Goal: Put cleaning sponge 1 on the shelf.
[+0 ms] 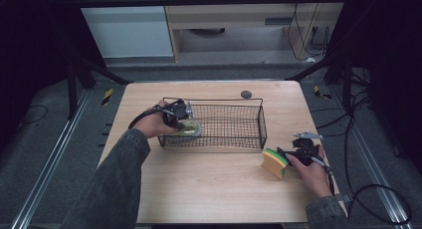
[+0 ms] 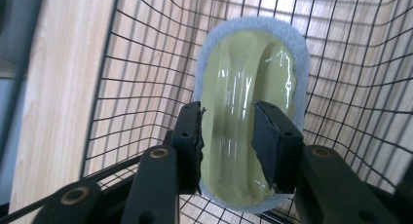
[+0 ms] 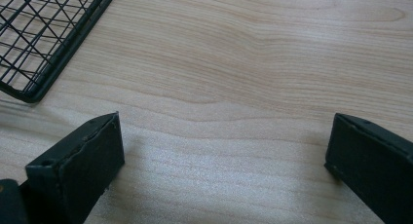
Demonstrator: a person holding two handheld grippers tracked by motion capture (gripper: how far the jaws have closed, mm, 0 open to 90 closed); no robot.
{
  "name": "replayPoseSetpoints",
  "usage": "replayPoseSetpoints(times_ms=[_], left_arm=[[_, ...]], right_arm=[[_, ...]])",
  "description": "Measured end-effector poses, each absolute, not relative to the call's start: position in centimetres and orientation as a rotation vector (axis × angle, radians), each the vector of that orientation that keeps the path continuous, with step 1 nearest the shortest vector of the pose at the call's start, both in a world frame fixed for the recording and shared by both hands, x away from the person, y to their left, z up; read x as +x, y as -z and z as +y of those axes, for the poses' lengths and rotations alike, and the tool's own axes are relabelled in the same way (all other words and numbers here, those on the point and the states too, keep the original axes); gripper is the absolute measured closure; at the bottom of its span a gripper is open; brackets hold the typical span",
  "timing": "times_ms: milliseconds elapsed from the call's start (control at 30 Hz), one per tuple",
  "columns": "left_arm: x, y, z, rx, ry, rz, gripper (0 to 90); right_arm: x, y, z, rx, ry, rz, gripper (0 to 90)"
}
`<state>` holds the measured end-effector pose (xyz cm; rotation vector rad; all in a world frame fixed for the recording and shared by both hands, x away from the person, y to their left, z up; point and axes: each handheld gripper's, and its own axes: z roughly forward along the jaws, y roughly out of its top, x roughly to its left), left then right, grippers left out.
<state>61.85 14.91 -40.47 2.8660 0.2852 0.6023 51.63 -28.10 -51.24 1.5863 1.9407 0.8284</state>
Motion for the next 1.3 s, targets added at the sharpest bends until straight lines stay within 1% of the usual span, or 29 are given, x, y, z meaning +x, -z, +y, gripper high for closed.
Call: replayPoseSetpoints(times_ms=[233, 433, 500, 600, 633, 667, 700, 733, 800, 833, 867, 967, 1133, 1300], left_arm=[[61.3, 39.5, 15.3, 2.829, -0.643, 0.277, 57.7], [60.7, 38.4, 15.3, 2.782, -0.727, 0.307, 46.8], [60.5, 38.1, 15.2, 2.768, -0.761, 0.32, 41.2], [60.1, 37.5, 15.3, 2.725, -0.795, 0.377, 27.9], [60.1, 37.5, 15.3, 2.725, -0.795, 0.377, 24.2], [59.9, 37.1, 15.4, 2.69, -0.798, 0.431, 20.2], [59.9, 37.1, 15.4, 2.69, -0.798, 0.431, 16.3], [59.7, 36.7, 15.7, 2.657, -0.771, 0.494, 13.3], [59.6, 36.5, 15.9, 2.632, -0.758, 0.515, 9.9], [59.4, 36.4, 16.2, 2.608, -0.743, 0.536, 9.9], [59.0, 36.2, 16.5, 2.581, -0.738, 0.554, 7.4], [58.4, 36.1, 17.1, 2.54, -0.74, 0.58, 6.0], [57.3, 35.8, 18.3, 2.468, -0.74, 0.617, 5.7], [56.3, 35.9, 19.3, 2.43, -0.739, 0.674, 5.6]], right_arm=[[51.6, 51.2, -28.1, 1.585, -0.828, 1.941, 0.8], [51.6, 51.2, -28.1, 1.589, -0.832, 1.94, 0.8], [51.6, 51.2, -28.1, 1.589, -0.832, 1.939, 0.8], [51.6, 51.2, -28.1, 1.587, -0.832, 1.941, 0.7], [51.6, 51.2, -28.1, 1.587, -0.832, 1.941, 0.7], [51.6, 51.2, -28.1, 1.587, -0.832, 1.941, 0.7], [51.6, 51.2, -28.1, 1.587, -0.832, 1.941, 0.7], [51.6, 51.2, -28.1, 1.587, -0.832, 1.941, 0.8], [51.6, 51.2, -28.1, 1.586, -0.83, 1.943, 0.8], [51.6, 51.2, -28.1, 1.587, -0.832, 1.941, 0.8], [51.6, 51.2, -28.1, 1.587, -0.832, 1.941, 0.8], [51.6, 51.2, -28.1, 1.586, -0.831, 1.943, 0.8], [51.6, 51.2, -28.1, 1.587, -0.832, 1.941, 0.8], [51.6, 51.2, -28.1, 1.587, -0.832, 1.941, 0.8]])
